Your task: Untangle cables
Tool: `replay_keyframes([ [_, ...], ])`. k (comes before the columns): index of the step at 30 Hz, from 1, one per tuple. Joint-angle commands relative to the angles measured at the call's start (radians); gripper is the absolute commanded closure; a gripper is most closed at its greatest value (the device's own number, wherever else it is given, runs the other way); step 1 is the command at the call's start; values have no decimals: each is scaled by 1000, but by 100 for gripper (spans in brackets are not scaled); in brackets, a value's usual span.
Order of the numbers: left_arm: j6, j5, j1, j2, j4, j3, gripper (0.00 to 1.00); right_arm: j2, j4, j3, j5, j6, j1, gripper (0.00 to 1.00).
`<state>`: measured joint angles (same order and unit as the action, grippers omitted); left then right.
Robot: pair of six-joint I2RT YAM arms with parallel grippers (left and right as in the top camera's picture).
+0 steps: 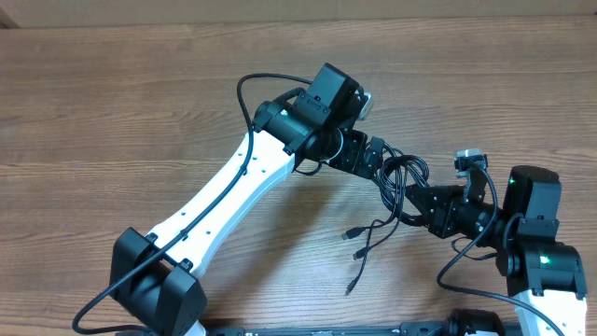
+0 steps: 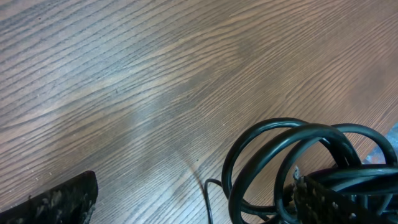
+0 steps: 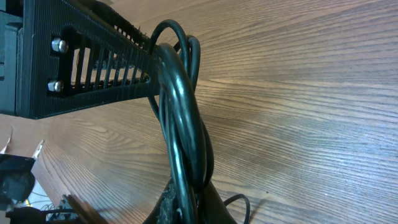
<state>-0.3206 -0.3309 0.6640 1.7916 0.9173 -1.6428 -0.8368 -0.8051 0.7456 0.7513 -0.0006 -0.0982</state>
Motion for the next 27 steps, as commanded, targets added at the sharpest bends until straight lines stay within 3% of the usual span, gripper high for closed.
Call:
replay_keyframes([
  [1,29,-18,13,-18,-5,-15,0,10,11,9,32,-3,-2,96],
  [19,-13,65,18,-18,-5,-15,0,10,78,9,198,-3,-2,96],
  [22,-89,150,18,-18,3,-15,0,10,86,9,224,-7,-2,96],
  [27,-408,276,17,-16,17,-15,0,10,92,9,238,-7,-2,96],
])
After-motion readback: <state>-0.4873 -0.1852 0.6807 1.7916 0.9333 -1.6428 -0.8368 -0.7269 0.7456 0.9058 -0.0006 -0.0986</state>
